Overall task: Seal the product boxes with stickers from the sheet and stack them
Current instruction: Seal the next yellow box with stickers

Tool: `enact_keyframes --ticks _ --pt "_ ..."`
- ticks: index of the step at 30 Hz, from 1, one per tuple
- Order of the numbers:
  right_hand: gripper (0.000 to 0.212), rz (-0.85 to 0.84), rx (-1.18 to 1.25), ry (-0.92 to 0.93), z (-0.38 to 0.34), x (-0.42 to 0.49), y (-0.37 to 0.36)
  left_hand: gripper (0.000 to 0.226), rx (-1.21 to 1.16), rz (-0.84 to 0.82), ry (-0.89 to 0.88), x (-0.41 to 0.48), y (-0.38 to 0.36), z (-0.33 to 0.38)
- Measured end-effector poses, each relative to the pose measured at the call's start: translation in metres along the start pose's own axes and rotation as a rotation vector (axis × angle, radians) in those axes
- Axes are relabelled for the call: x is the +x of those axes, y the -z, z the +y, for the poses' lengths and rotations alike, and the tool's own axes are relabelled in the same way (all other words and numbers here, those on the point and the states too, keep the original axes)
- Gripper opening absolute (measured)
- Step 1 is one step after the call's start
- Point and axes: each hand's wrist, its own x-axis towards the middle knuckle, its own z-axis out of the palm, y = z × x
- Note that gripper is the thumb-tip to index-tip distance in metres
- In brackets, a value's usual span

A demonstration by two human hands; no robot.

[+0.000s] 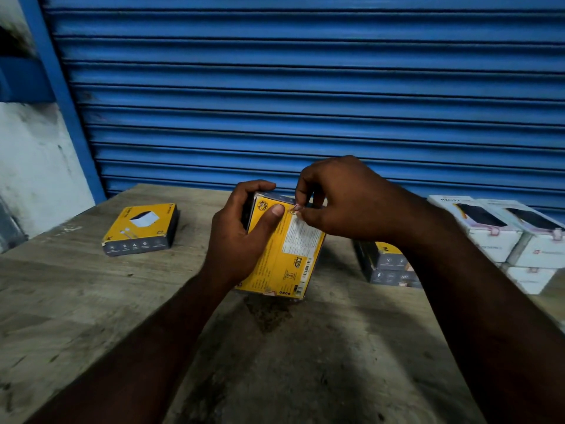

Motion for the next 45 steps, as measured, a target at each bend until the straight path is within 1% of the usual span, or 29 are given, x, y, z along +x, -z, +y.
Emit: enact_keyframes --ticks 6,23,32,36,38,40,42,43,45 --pt "0.008 -0.02 0.005 -0.007 0.0 -0.001 0.002 0.03 0.0 -0.004 0.003 0.0 0.0 0.001" --pt "0.01 0.014 -0.013 -0.017 0.0 0.0 -0.002 0.036 -0.014 0.007 -0.019 -0.001 -0.002 0.003" --pt "0.012 0.024 -0.023 -0.017 0.002 0.0 -0.003 0.035 -0.025 0.011 -0.03 -0.003 -0.003 0.005" --pt "0.014 0.058 0.019 -0.007 0.004 0.0 -0.004 0.032 -0.022 0.025 -0.052 -0.001 -0.002 0.005" --pt "0.022 0.099 0.036 0.002 0.002 0.001 -0.007 0.03 -0.023 0.049 -0.063 0.001 0.0 0.005" --pt "0.041 0.116 0.069 0.011 0.001 0.002 -0.011 0.027 -0.022 0.072 -0.073 0.003 0.003 0.003" --pt "0.06 0.128 0.156 -0.008 0.001 0.002 -0.012 0.028 -0.023 0.075 -0.086 0.004 0.004 0.003" --pt "0.064 0.136 0.183 -0.019 0.002 0.002 -0.012 0.029 -0.027 0.076 -0.086 0.003 0.004 0.004" --pt "0.062 0.142 0.214 -0.047 0.007 0.002 -0.013 0.03 -0.035 0.08 -0.078 0.003 0.003 0.004"
